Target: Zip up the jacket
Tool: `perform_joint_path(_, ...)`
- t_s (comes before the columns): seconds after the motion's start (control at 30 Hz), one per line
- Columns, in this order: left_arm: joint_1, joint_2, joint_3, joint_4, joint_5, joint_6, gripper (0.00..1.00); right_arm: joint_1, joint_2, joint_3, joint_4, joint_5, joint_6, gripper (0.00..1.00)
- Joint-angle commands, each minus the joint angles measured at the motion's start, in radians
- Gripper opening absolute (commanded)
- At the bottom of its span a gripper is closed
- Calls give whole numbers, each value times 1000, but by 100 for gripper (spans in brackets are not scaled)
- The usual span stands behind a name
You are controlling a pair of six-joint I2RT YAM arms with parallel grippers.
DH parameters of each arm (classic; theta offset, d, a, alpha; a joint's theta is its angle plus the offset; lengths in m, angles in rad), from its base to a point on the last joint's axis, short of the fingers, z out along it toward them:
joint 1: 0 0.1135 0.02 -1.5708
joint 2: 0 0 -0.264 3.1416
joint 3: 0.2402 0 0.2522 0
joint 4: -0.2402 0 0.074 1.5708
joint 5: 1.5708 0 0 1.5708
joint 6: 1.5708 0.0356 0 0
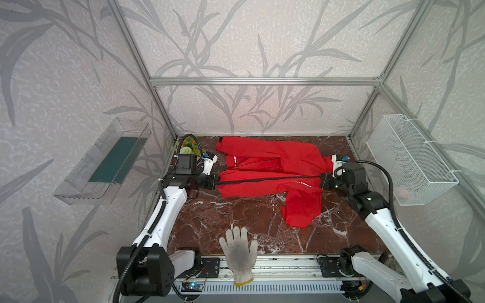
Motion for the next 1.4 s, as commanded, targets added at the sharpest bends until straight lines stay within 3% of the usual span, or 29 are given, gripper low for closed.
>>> perform_joint_path(0.0,28,25,-28,29,-287,27,0,-14,-46,-64,91,121,162,0)
perform_joint_path(0.23,57,23,-77,92,-392,-31,0,-14,-64,-137,5,220,306,0)
perform_joint_path(0.5,89,-51,-172,130,-470,-13,0,-14,-142,-193,-58,335,358,0)
perform_joint_path(0.93,108,-105,-250,169,-425,-36,0,-13,-192,-225,-235,498,526,0)
perform_joint_path(1.13,106,-131,-266,169,-335,-25,0,-13,-184,-243,-247,474,588,0)
perform_joint_path(1.17,107,-142,-271,175,-324,-25,4,-13,-181,-241,-248,467,588,0)
perform_joint_path(1.23,105,-171,-277,185,-316,-35,30,-11,-183,-229,-254,454,565,24)
perform_joint_path(1.33,105,-226,-269,187,-328,-52,48,23,-205,-191,-300,505,560,69)
perform_joint_path(1.37,103,-243,-260,184,-334,-57,50,40,-209,-174,-318,531,558,74)
